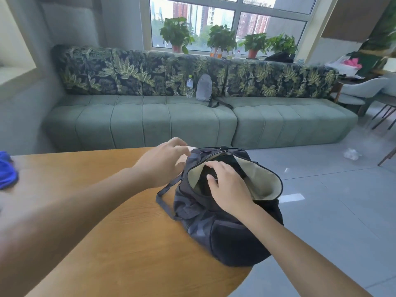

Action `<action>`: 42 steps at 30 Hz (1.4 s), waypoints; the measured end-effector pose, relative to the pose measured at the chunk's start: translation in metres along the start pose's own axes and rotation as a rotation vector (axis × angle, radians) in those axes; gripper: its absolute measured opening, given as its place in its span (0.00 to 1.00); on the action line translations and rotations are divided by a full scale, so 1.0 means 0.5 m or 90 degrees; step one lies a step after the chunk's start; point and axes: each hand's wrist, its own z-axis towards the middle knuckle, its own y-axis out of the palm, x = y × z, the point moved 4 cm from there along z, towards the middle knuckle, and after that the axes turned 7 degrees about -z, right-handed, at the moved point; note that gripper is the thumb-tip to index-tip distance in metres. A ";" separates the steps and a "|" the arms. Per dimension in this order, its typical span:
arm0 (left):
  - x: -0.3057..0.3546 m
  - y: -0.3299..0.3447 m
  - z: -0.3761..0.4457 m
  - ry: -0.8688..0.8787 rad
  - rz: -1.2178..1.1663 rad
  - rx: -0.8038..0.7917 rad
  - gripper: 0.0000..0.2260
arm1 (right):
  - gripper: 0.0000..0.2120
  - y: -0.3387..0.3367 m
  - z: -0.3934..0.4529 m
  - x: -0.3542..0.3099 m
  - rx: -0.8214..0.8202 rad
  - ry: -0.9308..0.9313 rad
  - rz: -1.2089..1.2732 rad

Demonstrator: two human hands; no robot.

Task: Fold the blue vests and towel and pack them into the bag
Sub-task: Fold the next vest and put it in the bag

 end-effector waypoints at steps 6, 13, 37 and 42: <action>-0.107 -0.004 -0.197 -0.123 -0.053 0.063 0.13 | 0.16 0.016 -0.072 -0.143 0.040 -0.062 0.062; -0.227 -0.005 -0.435 -0.255 -0.089 0.107 0.13 | 0.17 0.125 -0.133 -0.303 -0.066 -0.093 0.158; -0.699 0.016 -1.026 -0.552 0.155 0.202 0.27 | 0.17 0.455 -0.176 -0.807 -0.410 -0.195 0.213; -0.695 0.036 -1.035 -0.541 0.133 0.237 0.26 | 0.16 0.496 -0.111 -0.980 -0.381 -0.282 0.217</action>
